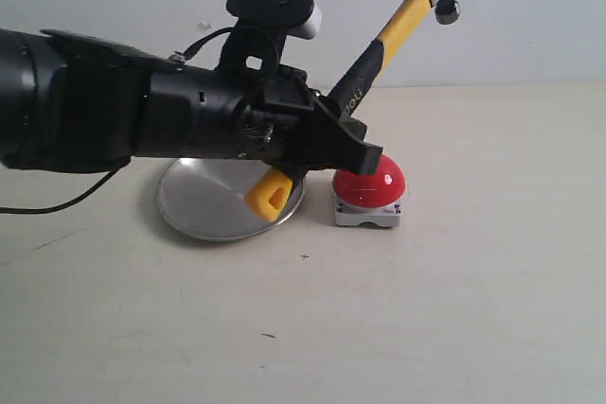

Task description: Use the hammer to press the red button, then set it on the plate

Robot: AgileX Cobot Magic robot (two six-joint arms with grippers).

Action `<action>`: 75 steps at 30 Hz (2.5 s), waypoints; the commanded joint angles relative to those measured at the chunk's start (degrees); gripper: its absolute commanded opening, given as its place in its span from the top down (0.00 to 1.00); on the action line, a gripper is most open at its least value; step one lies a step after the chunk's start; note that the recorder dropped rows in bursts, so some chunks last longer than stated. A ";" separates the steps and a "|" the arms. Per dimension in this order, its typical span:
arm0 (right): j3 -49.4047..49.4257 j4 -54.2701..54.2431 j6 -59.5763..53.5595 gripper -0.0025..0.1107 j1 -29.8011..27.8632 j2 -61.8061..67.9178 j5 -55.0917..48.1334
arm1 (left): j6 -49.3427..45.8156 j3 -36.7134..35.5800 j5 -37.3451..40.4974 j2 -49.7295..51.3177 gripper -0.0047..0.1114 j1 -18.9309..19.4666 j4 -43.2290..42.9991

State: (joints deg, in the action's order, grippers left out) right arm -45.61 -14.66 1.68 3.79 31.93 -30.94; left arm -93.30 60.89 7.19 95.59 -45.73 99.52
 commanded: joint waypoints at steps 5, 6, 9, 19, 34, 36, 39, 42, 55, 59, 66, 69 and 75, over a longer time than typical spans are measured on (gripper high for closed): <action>16.34 -3.99 -1.02 0.98 0.16 -9.67 18.97 | -3.64 -6.39 0.61 -8.44 0.96 -0.15 0.42; 17.84 -3.99 -2.13 0.98 0.16 -10.28 20.74 | -3.86 -6.92 0.45 -9.01 0.96 -0.16 0.42; 23.45 -4.79 -6.29 0.98 0.16 -12.69 27.13 | -5.89 -8.58 0.35 -9.58 0.96 -0.16 0.42; 38.44 2.20 -8.04 0.98 0.16 -23.81 38.44 | -8.17 -9.34 0.58 -9.58 0.96 -0.16 0.42; 41.24 2.91 -7.65 0.98 0.26 -31.93 30.94 | -8.27 -10.36 0.45 -3.44 0.96 -0.16 0.42; 41.24 1.99 -6.81 0.98 0.26 -31.93 29.04 | -8.27 -10.36 0.25 -2.53 0.96 -0.16 0.42; 41.24 1.56 -4.42 0.98 0.26 -31.93 24.54 | -8.27 -10.36 -0.80 -2.09 0.96 -0.08 0.42; 41.24 1.14 -1.68 0.98 0.26 -31.93 18.24 | -8.27 -10.36 -4.45 -2.09 0.96 -0.08 0.42; 41.24 8.28 4.03 0.98 0.26 -31.93 4.84 | -5.79 -10.36 -8.13 -1.99 0.96 -0.08 0.42; 41.24 7.97 4.13 0.98 0.26 -31.93 4.95 | -5.29 -10.36 -7.60 -2.00 0.96 -0.08 0.42; 41.24 8.00 4.13 0.98 0.26 -31.93 5.09 | -3.70 -10.25 -7.19 0.77 0.96 -0.08 0.42; 41.24 7.59 4.13 0.98 0.26 -31.93 5.10 | -3.70 -9.99 -7.19 2.98 0.96 -0.08 0.42; 41.24 7.49 4.13 0.98 0.26 -31.93 5.10 | -3.93 -9.60 -7.78 2.89 0.96 -0.04 0.42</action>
State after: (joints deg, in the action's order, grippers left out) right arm -4.76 -7.12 6.54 3.94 0.34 -26.04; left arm -97.56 50.12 -0.88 100.13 -45.85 99.70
